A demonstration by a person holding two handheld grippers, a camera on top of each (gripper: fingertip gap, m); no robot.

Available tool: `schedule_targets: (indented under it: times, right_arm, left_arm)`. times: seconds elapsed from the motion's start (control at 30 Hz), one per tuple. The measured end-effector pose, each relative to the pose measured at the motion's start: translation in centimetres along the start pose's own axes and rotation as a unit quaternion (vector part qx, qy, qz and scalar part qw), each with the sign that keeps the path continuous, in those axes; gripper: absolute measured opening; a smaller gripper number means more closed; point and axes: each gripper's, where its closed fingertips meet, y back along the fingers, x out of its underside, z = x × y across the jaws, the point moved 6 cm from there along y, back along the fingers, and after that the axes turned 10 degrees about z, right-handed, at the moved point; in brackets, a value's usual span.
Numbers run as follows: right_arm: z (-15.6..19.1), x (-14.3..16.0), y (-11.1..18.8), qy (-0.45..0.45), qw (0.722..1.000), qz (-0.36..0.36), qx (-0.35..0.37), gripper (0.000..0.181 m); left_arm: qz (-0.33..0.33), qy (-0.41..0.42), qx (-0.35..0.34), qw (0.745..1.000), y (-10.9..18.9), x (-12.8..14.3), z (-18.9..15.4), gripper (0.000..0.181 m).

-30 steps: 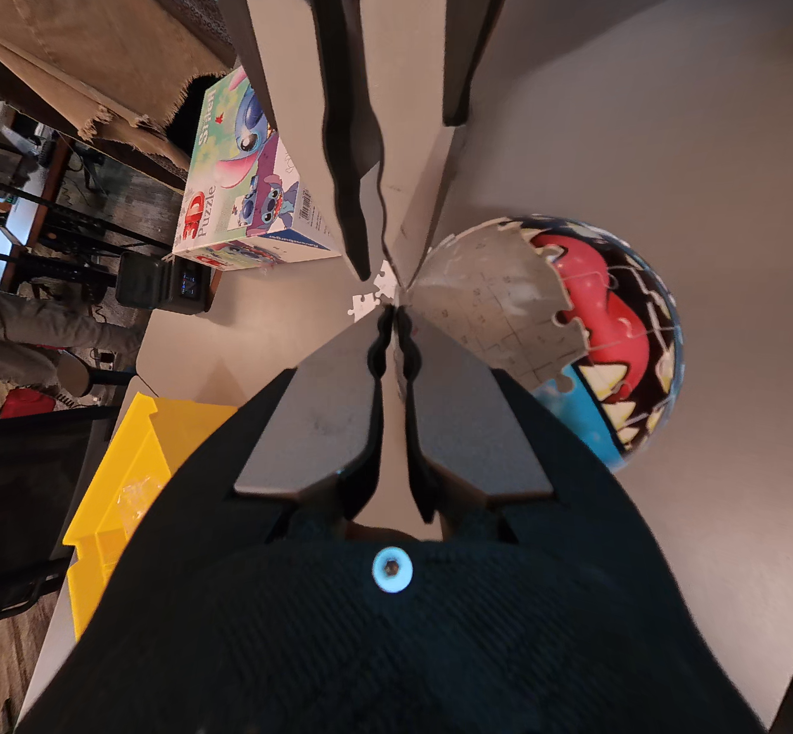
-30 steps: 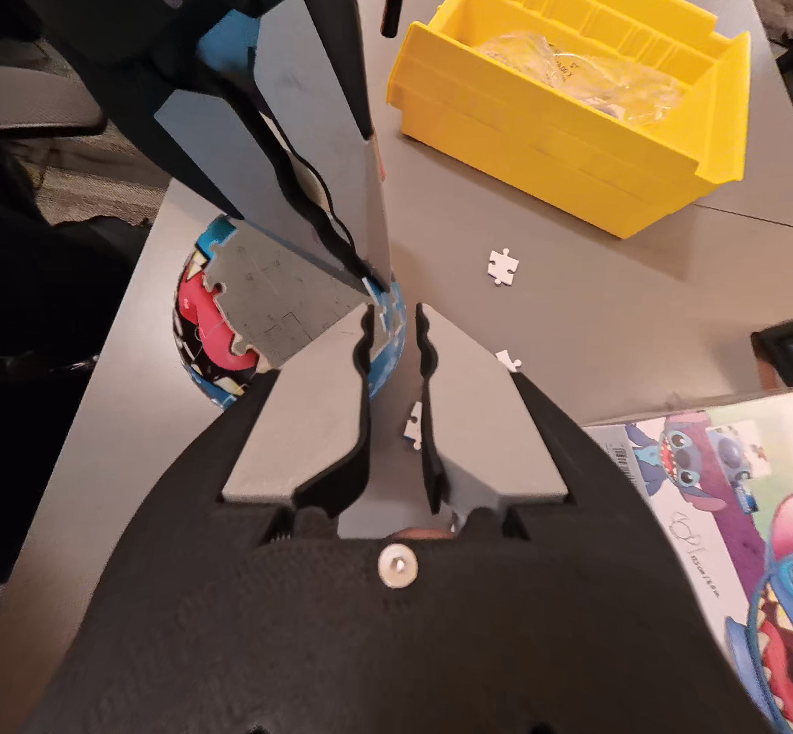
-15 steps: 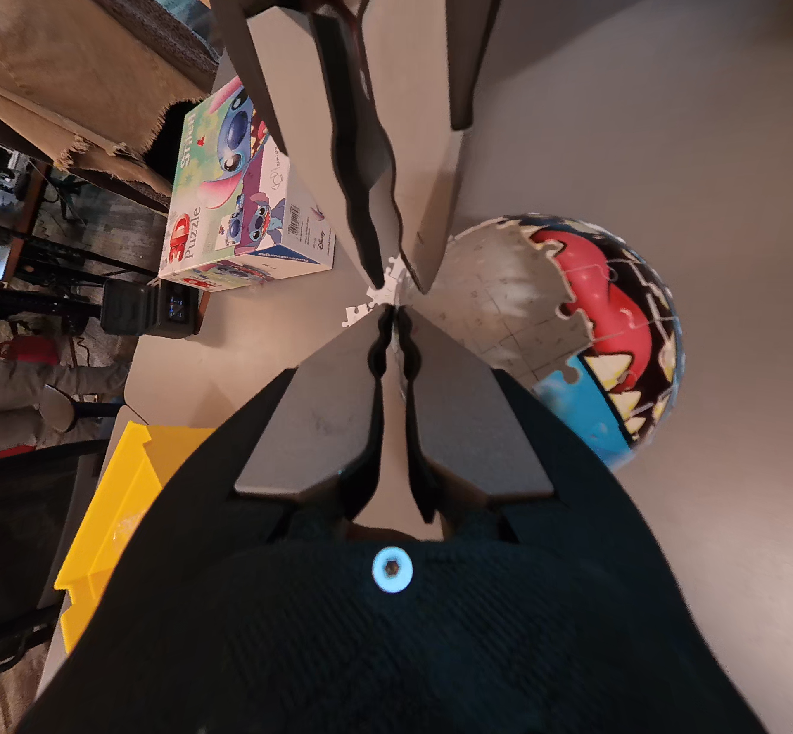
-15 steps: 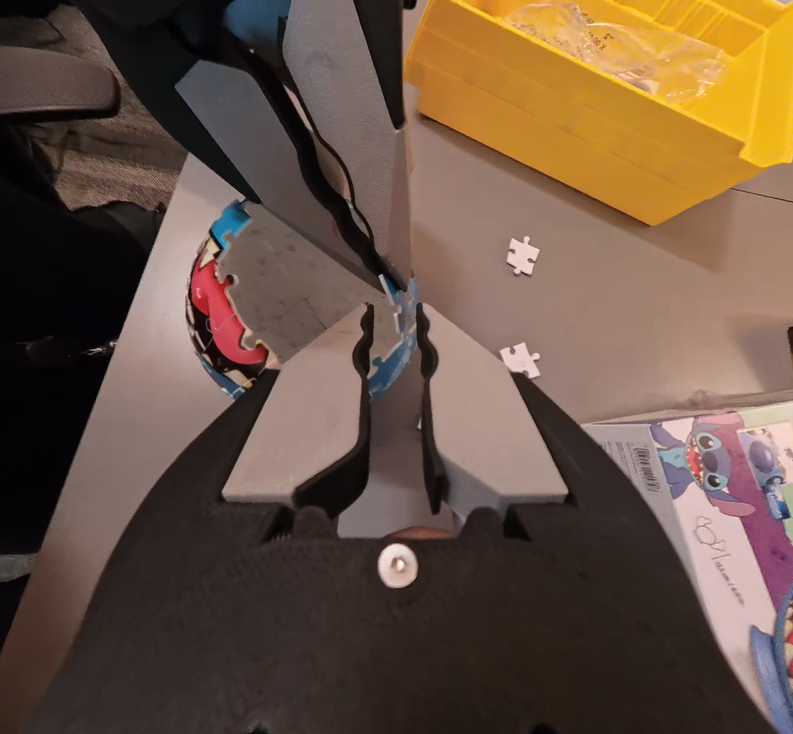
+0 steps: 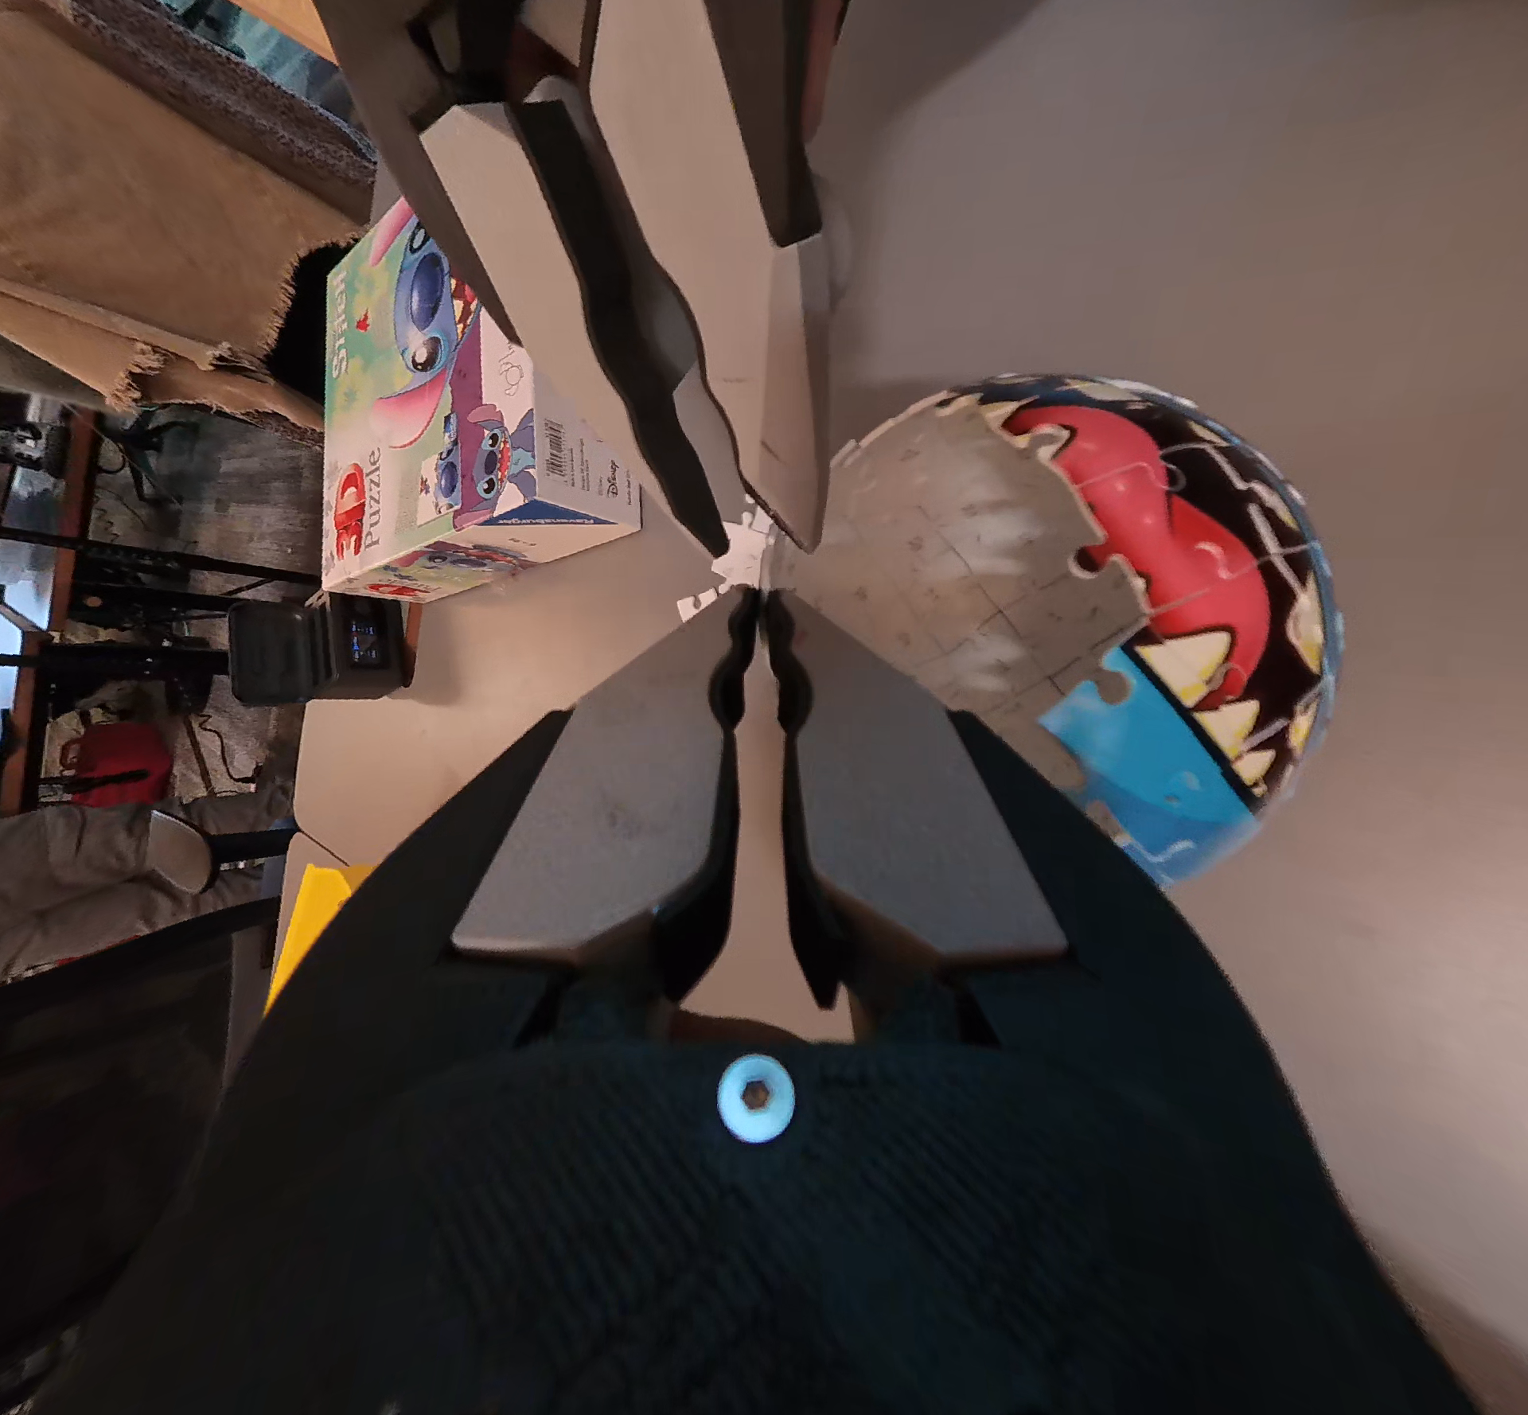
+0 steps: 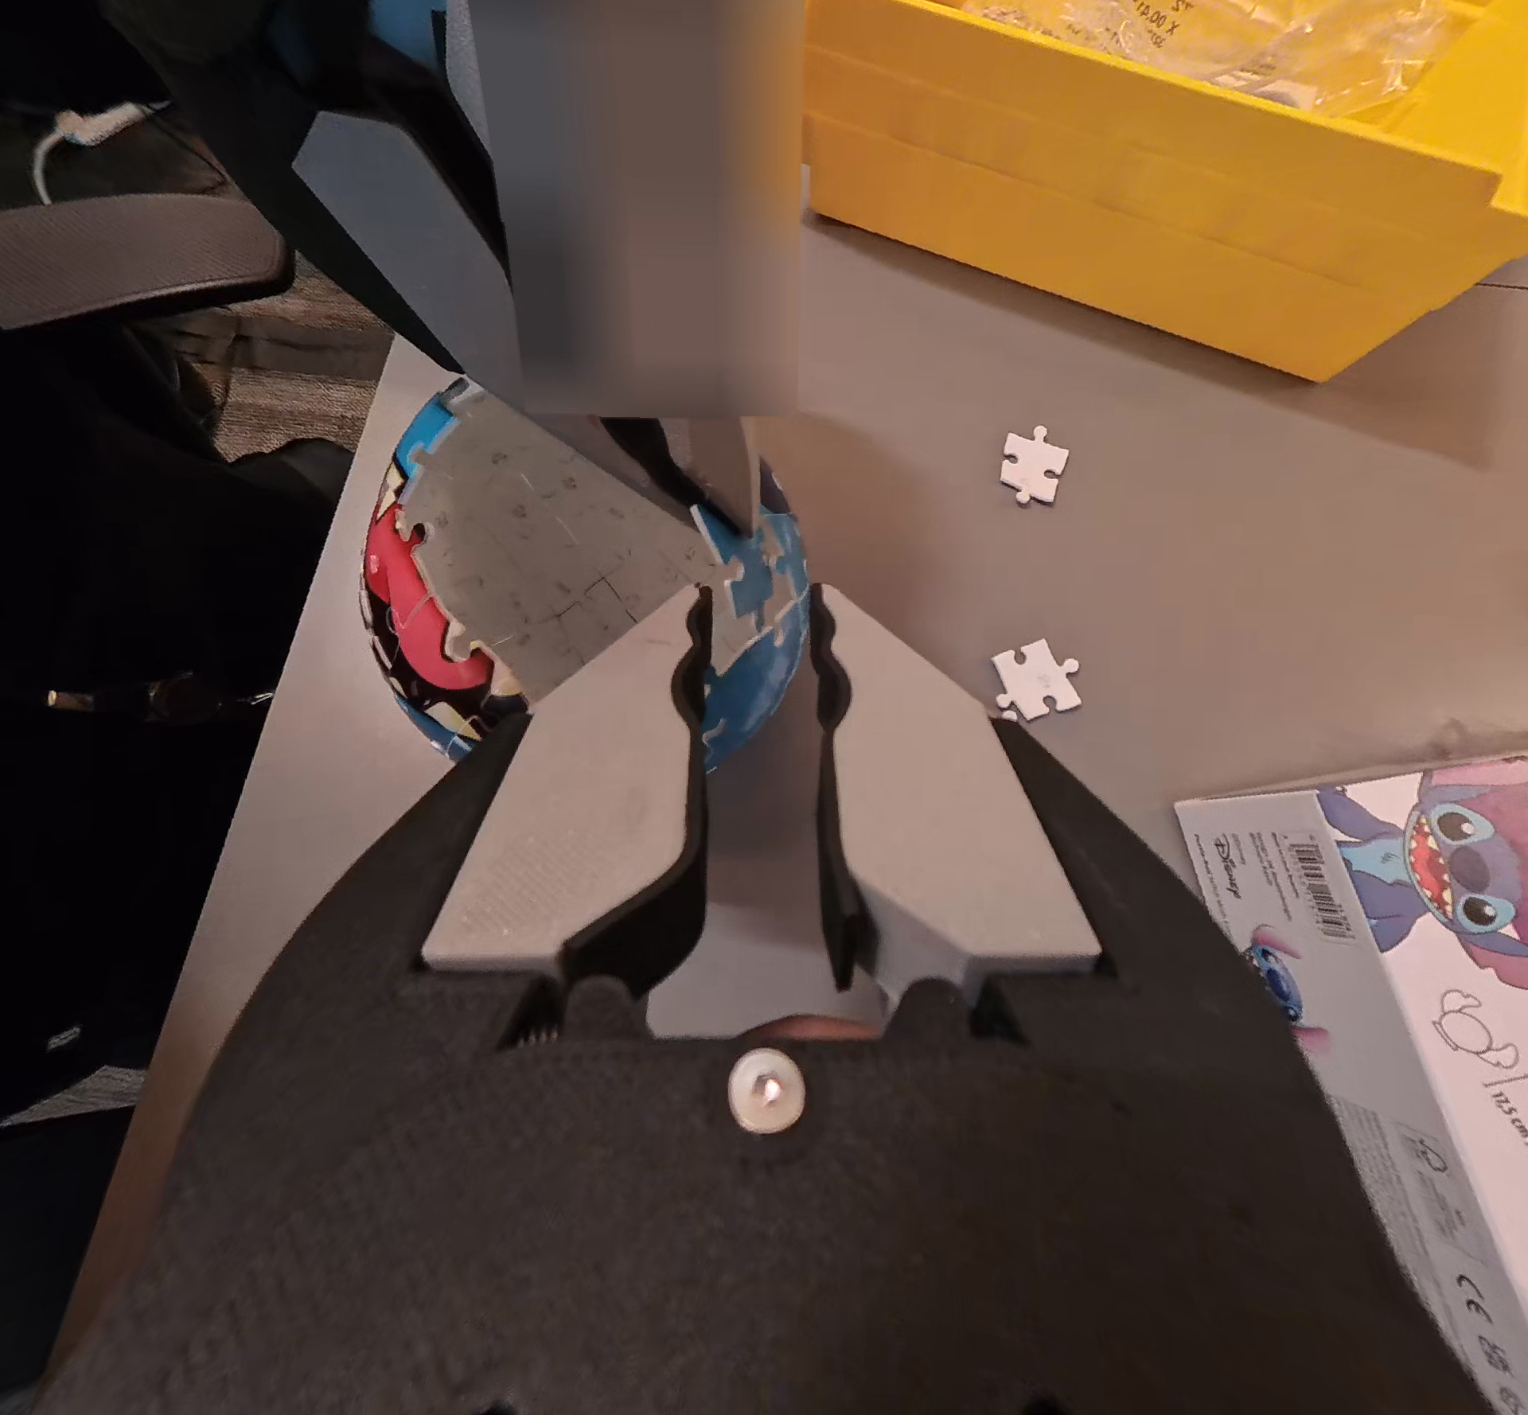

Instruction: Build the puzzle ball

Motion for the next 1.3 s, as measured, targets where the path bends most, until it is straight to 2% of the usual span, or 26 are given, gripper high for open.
schedule_targets:
  times: [0.27, 0.63, 0.93, 1.3]
  right_arm:
    - [-0.6, 0.2, 0.8, -0.053, 0.997, -0.035, -0.051, 0.028]
    - [0.0, 0.5, 0.1, -0.023, 0.999, 0.031, 0.007, 0.029]
    - [-0.5, 0.6, 1.8, -0.046, 0.999, -0.001, -0.003, 0.028]
    - [-0.1, 0.9, 0.1, -0.028, 0.999, 0.044, 0.014, 0.028]
  left_arm:
    - [0.007, -0.009, -0.004, 1.000, 0.0, -0.1, -0.1, 0.000]
    - [0.015, -0.028, -0.005, 0.999, -0.3, -0.5, -0.2, 0.000]
    - [0.029, -0.057, 0.002, 0.998, -0.3, -0.8, -0.3, 0.000]
    - [0.040, -0.069, 0.001, 0.997, -0.8, -1.0, -0.1, 0.000]
